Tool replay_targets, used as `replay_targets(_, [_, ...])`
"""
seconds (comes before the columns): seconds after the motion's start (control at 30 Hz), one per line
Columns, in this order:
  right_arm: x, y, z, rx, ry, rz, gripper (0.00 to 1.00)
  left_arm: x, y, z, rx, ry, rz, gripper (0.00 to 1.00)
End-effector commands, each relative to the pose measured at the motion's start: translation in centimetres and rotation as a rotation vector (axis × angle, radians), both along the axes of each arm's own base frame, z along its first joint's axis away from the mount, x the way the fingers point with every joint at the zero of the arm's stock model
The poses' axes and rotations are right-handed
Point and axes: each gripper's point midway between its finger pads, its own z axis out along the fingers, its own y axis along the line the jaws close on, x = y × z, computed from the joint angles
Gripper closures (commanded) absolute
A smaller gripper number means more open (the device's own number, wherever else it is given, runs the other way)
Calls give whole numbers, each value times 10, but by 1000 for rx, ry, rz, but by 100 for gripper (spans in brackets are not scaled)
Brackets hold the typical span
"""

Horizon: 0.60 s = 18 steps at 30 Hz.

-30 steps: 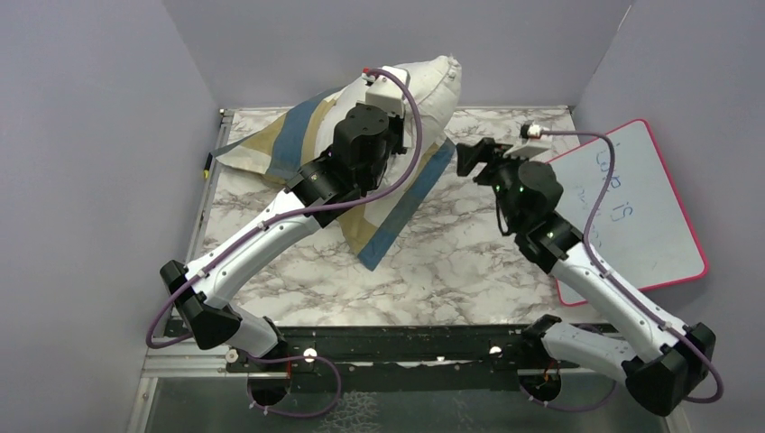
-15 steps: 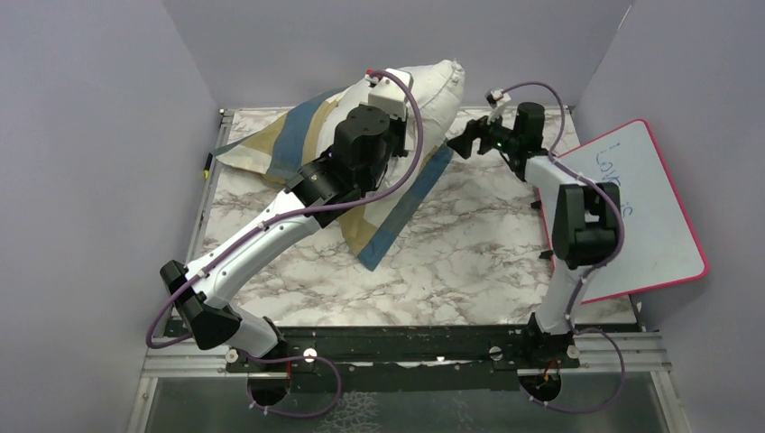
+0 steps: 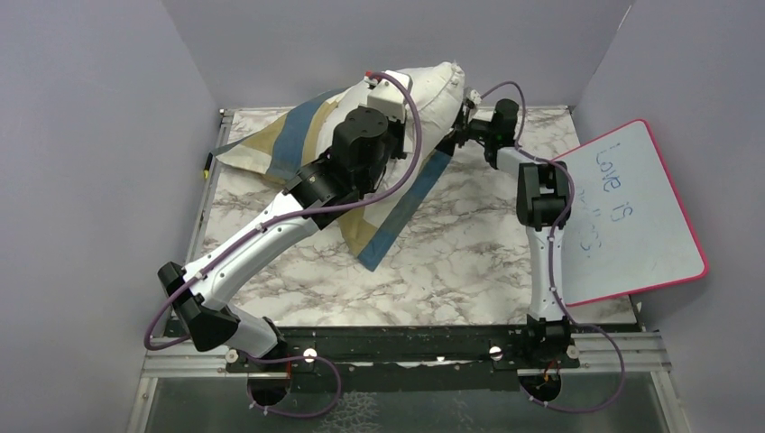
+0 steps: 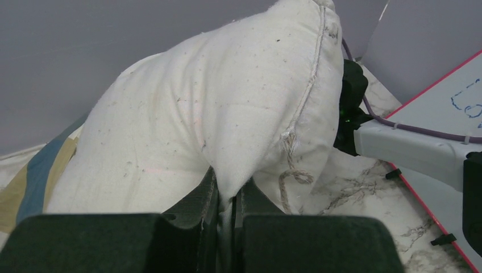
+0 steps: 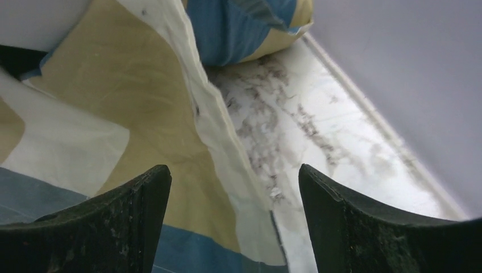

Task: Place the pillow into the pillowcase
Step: Stuff the pillow into the pillowcase.

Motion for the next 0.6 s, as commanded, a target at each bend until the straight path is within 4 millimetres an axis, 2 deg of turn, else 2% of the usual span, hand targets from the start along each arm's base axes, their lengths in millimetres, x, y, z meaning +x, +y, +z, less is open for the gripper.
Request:
replay_targets(0.0, [-24, 25, -9, 15, 66, 161, 14, -2, 22, 51, -96, -107, 66, 100])
replay_targets(0.07, [-26, 33, -17, 0, 137, 139, 18, 1, 22, 51, -85, -112, 77, 100])
replay_targets(0.13, [-35, 39, -22, -25, 198, 148, 31, 5, 23, 48, -69, -114, 98, 100])
replay_targets(0.2, [-53, 42, -26, -39, 219, 186, 40, 8, 22, 46, -59, -114, 108, 100])
replay_targets(0.27, [-67, 41, -24, -39, 230, 204, 42, 9, 21, 44, -61, -112, 109, 100])
replay_targets(0.37, [-74, 37, -26, -68, 291, 163, 43, 10, 22, 42, -62, -114, 114, 100])
replay_targets(0.43, [-85, 35, -24, -78, 327, 163, 43, 11, 23, 41, -52, -115, 124, 100])
replay_targets(0.57, [-108, 30, -27, -78, 374, 140, 39, 12, 25, 41, -42, -117, 134, 100])
